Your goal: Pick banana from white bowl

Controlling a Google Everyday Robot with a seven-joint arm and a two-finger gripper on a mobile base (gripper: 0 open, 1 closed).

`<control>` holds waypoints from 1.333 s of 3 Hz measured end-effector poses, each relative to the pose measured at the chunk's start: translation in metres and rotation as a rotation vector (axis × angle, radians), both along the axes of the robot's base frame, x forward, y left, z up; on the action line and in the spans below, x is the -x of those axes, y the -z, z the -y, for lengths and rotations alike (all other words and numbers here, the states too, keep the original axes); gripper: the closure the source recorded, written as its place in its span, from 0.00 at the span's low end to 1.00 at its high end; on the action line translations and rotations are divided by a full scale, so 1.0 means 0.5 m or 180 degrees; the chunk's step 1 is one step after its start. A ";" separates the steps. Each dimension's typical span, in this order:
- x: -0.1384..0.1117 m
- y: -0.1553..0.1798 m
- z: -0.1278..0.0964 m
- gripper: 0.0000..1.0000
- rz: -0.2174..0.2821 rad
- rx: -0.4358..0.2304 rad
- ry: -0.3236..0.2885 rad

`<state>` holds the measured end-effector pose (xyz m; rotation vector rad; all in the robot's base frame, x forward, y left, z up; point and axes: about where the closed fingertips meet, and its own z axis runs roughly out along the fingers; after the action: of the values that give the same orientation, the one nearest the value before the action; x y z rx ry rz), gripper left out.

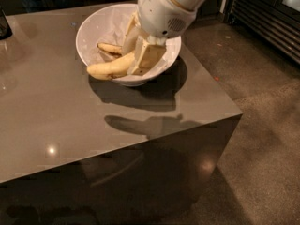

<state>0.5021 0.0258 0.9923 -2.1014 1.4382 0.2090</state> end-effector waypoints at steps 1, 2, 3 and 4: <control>0.005 -0.003 0.001 1.00 -0.0010 -0.0019 0.0004; 0.035 -0.004 -0.002 1.00 -0.0036 -0.0028 -0.0020; 0.092 0.011 -0.002 1.00 -0.0153 -0.0088 -0.0038; 0.139 0.039 -0.005 1.00 -0.0310 -0.0135 -0.0065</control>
Offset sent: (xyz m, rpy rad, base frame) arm -0.0332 0.0018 -0.0040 0.0110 0.0385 0.0137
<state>0.4326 0.0281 0.9727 -2.0976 1.4556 0.3512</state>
